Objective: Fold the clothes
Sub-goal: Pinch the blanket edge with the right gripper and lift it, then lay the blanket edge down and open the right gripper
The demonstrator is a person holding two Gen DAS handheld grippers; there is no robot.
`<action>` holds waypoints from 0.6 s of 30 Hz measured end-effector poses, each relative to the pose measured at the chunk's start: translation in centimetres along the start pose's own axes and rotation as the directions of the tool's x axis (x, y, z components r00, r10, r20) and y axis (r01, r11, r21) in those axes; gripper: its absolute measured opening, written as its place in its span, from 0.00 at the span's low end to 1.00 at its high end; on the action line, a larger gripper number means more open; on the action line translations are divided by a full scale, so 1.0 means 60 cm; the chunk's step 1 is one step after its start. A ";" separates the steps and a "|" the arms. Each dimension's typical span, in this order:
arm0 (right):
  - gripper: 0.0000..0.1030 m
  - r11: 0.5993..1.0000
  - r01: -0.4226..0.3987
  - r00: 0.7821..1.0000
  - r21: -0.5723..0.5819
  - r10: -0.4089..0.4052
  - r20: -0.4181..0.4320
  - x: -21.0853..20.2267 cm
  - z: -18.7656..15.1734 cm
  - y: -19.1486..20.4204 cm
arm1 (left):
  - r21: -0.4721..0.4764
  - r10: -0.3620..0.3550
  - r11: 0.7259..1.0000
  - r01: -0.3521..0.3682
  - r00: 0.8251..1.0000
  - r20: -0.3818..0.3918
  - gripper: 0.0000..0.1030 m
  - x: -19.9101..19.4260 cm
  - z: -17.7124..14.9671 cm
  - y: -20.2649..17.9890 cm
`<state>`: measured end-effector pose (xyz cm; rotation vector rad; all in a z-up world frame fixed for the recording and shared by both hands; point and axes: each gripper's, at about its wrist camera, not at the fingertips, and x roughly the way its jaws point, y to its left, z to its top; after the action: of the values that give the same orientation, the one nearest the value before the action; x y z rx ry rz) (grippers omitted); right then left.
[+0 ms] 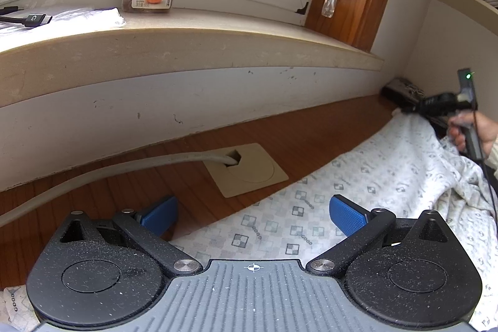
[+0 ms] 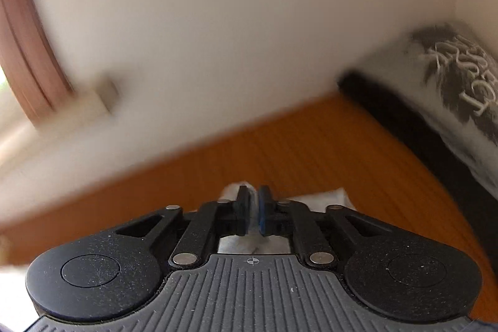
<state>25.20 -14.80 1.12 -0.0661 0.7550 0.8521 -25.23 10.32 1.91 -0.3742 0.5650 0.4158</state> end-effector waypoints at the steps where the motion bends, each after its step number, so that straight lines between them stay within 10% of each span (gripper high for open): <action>1: 0.21 1.000 -0.002 1.000 -0.001 0.002 0.009 -0.003 -0.001 0.001 | -0.001 0.000 1.000 0.000 1.000 0.000 1.00 0.000 0.000 0.000; 4: 0.55 0.999 -0.033 0.995 -0.032 0.036 0.095 -0.040 0.002 0.015 | 0.000 -0.001 1.000 0.001 1.000 0.000 1.00 0.000 0.000 0.001; 10: 0.56 0.978 -0.052 0.984 -0.201 0.084 0.157 -0.115 -0.027 0.070 | 0.000 -0.001 1.000 0.001 1.000 -0.002 1.00 0.002 0.000 0.000; 18: 0.54 0.914 -0.163 0.985 -0.371 0.170 -0.013 -0.095 -0.130 0.130 | 0.003 0.003 1.000 -0.003 1.000 -0.004 1.00 0.003 0.000 -0.002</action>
<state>12.85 -15.94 0.74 -0.3343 0.5771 1.1509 -25.05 10.26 1.81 -0.3713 0.5705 0.4176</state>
